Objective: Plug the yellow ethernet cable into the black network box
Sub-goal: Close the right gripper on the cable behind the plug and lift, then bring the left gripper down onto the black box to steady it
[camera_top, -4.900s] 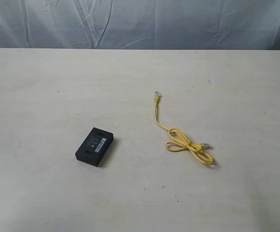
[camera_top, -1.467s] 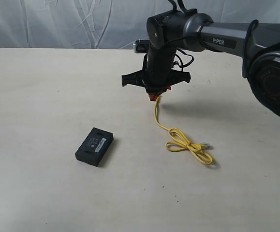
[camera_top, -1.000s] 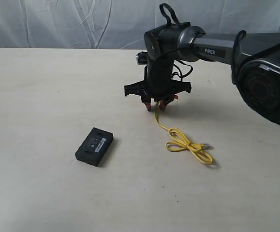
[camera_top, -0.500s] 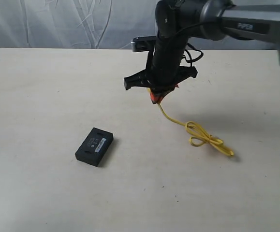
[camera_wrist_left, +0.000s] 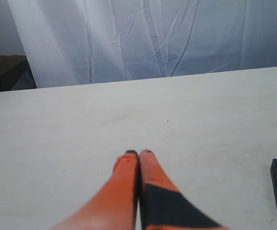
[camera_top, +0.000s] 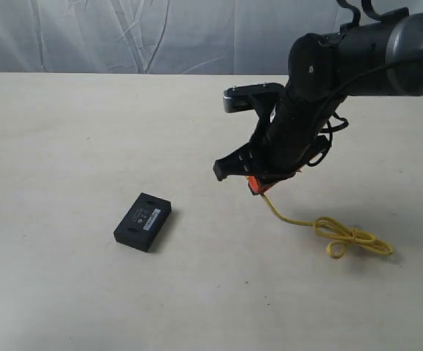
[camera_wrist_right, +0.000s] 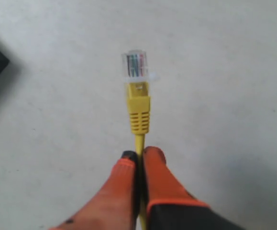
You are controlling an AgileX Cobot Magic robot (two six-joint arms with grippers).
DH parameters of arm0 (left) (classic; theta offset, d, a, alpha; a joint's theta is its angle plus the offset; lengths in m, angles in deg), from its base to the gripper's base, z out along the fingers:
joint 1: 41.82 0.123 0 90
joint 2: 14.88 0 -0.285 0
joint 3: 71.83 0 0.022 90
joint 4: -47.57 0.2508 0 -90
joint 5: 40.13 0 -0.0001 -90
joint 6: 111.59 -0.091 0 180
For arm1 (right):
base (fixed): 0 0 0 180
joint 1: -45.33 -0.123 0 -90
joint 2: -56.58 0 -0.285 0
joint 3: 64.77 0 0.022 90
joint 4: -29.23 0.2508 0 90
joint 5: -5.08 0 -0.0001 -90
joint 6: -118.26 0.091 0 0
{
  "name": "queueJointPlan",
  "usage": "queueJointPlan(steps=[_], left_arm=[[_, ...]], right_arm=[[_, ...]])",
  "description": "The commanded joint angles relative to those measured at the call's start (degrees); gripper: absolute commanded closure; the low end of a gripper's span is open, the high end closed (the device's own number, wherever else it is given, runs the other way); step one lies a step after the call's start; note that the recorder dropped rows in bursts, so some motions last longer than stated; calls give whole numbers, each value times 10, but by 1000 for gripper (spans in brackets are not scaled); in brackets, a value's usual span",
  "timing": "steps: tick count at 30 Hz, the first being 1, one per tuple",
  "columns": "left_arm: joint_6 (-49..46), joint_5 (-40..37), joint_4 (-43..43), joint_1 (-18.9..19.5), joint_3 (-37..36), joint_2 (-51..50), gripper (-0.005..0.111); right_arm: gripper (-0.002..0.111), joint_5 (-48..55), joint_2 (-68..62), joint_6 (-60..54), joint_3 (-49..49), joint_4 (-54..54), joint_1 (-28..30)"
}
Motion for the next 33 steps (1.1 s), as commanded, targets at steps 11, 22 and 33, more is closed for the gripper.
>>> queueJointPlan(steps=[11,22,33], left_arm=[[4,155,-117,1,-3,3,107],[-32,-147,-74,1,235,-364,107],[-280,-232,-247,-57,463,-898,107]], right_arm=[[109,6,22,-162,-13,132,4],[109,-3,22,-162,-13,131,4],[109,-3,22,-162,-13,134,4]])
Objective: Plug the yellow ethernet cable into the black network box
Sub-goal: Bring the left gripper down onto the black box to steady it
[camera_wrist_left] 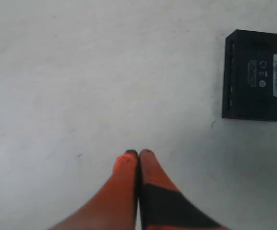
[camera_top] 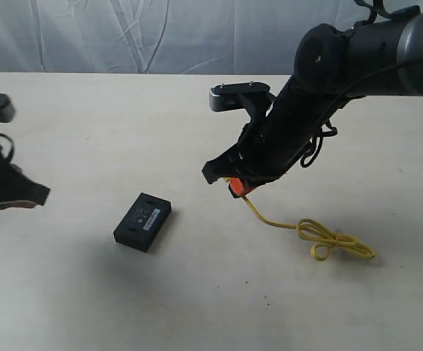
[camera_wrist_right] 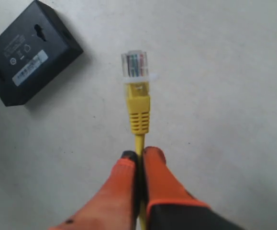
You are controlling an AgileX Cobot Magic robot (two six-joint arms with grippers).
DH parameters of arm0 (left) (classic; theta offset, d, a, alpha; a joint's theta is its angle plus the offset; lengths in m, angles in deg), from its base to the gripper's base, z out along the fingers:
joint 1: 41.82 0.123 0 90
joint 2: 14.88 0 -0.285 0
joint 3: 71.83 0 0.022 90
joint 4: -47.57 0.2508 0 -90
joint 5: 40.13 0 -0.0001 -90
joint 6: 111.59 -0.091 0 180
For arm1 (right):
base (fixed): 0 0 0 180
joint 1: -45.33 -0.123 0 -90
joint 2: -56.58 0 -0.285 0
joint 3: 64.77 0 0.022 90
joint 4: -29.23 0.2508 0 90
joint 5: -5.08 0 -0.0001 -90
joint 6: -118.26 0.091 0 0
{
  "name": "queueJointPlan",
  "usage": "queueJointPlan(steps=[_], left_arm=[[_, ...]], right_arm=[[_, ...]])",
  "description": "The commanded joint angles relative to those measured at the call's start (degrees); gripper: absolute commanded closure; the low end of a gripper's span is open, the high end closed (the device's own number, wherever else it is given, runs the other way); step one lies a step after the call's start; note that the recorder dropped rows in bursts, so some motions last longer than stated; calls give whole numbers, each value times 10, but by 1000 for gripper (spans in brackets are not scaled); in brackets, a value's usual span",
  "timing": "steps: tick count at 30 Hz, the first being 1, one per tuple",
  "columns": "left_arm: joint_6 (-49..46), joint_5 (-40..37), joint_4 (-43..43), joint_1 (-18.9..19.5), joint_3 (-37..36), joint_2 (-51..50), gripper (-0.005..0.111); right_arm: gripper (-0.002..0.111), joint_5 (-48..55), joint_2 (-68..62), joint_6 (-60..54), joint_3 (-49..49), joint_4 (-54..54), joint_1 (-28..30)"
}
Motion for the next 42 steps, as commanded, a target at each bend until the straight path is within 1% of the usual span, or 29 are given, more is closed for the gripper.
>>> queueJointPlan(steps=[1,4,7,10,13,22,28,33,36,37,41,42], left_arm=[[-40,-28,-37,-52,86,-140,107],[-40,-27,-37,-95,119,-203,107],[-40,-16,-37,-122,135,-241,107],[-40,0,-39,-137,139,-267,107],[-40,-4,-41,-151,141,-281,107],[-45,-53,-94,-188,141,-280,107],[-43,-68,-105,-185,143,-263,107],[-39,-97,-85,-177,166,-193,107],[-39,-50,-53,-177,181,-160,107],[-39,-25,-50,-174,189,-164,107],[-43,-24,-53,-152,195,-216,107],[-50,-27,-53,-140,195,-241,107]], right_arm=[[109,-3,6,-4,-1,2,3],[109,-3,6,-4,-1,0,3],[109,-3,6,-4,-1,0,3],[109,-3,6,-4,-1,0,3],[109,-3,6,-4,-1,-4,3],[109,-8,6,-4,-1,-12,3],[109,-1,6,11,-1,-55,5],[109,18,6,39,-1,-105,16],[109,26,6,37,-5,-114,18],[109,24,6,36,-21,-115,9],[109,-4,6,-2,-70,-114,-26],[109,-26,6,-2,-91,-112,-47]])
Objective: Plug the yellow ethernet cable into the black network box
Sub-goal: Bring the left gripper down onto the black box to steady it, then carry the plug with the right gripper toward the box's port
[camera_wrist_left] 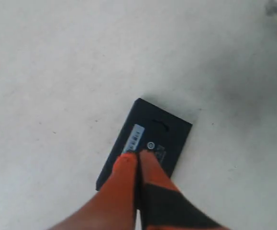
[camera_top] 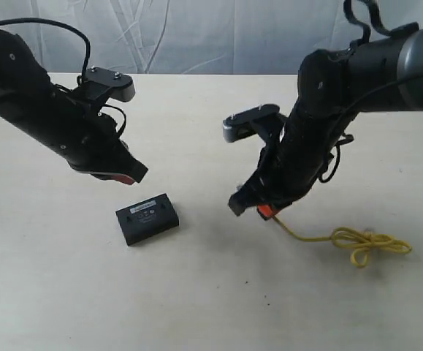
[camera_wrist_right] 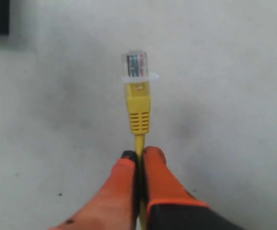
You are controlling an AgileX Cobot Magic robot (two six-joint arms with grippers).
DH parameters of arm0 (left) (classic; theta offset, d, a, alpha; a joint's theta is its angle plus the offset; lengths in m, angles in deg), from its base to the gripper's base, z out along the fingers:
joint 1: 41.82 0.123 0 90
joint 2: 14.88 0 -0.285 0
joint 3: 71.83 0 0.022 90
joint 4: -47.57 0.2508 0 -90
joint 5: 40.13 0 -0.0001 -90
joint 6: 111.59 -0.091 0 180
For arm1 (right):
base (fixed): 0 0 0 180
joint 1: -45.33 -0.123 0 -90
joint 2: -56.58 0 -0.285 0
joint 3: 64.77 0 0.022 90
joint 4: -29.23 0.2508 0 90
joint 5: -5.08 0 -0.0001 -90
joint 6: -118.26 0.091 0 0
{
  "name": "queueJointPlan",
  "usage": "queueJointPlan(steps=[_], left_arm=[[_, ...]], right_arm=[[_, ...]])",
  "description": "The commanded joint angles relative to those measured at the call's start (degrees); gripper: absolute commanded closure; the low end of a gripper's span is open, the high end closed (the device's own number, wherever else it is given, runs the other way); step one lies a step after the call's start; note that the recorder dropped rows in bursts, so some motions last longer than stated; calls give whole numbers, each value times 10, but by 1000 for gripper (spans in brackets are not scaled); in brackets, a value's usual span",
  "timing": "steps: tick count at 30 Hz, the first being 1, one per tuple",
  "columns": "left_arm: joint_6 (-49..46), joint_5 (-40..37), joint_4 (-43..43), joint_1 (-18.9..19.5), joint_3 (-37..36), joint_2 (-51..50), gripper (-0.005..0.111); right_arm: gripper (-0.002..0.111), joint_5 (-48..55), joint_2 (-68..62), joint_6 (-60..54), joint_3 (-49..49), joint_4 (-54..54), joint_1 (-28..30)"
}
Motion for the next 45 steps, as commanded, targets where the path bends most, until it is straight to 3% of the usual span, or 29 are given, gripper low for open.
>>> queueJointPlan(steps=[1,7,12,29,36,42,45], left_arm=[[-19,1,5,31,3,-67,107],[-139,5,-89,68,4,-123,107],[-159,2,-122,68,13,-149,107],[-168,-11,-140,68,13,-159,107],[-168,-41,-144,68,13,-161,107],[-168,-35,-144,68,13,-161,107],[-168,-34,-147,68,13,-161,107]], right_arm=[[109,-47,6,-28,-59,0,-54],[109,-119,6,-46,-68,2,-170],[109,-159,-2,-46,-68,23,-198],[109,-265,-46,-45,-68,15,-199],[109,-229,-49,-29,-61,-58,-198],[109,-180,-51,92,-19,-181,-198],[109,-151,-55,93,-10,-197,-198]])
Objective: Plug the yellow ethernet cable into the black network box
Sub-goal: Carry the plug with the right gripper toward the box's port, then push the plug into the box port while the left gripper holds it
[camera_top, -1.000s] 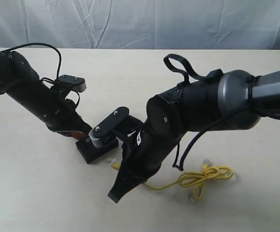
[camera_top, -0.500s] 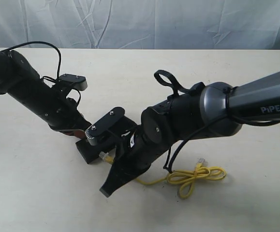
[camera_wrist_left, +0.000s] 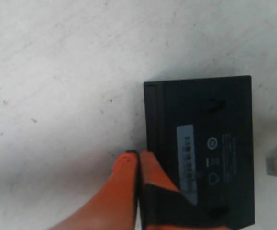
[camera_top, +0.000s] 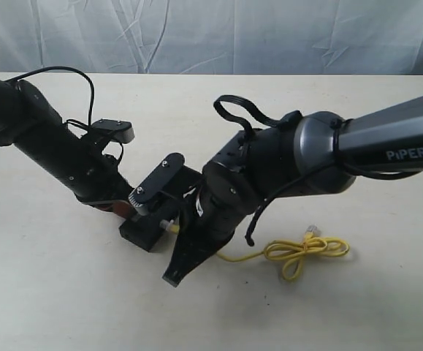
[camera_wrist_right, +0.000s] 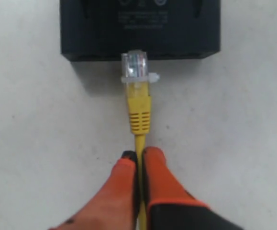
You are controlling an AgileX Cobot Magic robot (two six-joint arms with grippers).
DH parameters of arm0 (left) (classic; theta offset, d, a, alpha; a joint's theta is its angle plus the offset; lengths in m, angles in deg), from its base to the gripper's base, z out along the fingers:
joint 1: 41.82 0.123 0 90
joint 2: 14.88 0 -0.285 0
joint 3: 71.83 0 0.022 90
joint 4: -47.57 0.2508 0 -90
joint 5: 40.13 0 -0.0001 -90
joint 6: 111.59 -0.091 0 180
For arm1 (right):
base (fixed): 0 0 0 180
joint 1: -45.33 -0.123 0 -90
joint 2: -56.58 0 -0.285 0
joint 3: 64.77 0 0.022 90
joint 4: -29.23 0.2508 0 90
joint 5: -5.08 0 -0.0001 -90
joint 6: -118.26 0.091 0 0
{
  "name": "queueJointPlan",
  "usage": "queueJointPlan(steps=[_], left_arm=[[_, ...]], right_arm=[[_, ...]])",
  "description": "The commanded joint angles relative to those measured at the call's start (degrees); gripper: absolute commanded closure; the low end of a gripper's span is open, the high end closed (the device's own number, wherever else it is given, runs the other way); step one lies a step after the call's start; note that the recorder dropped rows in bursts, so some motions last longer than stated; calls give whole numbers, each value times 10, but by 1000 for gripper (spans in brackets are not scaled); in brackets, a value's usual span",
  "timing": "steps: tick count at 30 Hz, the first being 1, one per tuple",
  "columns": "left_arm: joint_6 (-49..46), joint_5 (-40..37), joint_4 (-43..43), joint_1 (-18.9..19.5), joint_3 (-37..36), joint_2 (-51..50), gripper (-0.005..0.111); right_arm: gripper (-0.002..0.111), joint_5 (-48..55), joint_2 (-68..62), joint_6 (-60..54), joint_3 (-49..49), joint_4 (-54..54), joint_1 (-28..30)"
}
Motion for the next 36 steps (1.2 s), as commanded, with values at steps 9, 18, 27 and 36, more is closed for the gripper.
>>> queueJointPlan(steps=[9,18,27,36], left_arm=[[-1,6,-12,3,2,-2,107],[-1,5,-11,3,2,-2,107],[-1,2,-11,3,2,-2,107],[-12,-3,-7,3,2,-2,107]], right_arm=[[109,19,-30,21,14,-42,0],[109,8,-30,-45,14,-37,0],[109,-14,-30,-51,14,-39,0],[109,-13,-30,-1,14,-58,0]])
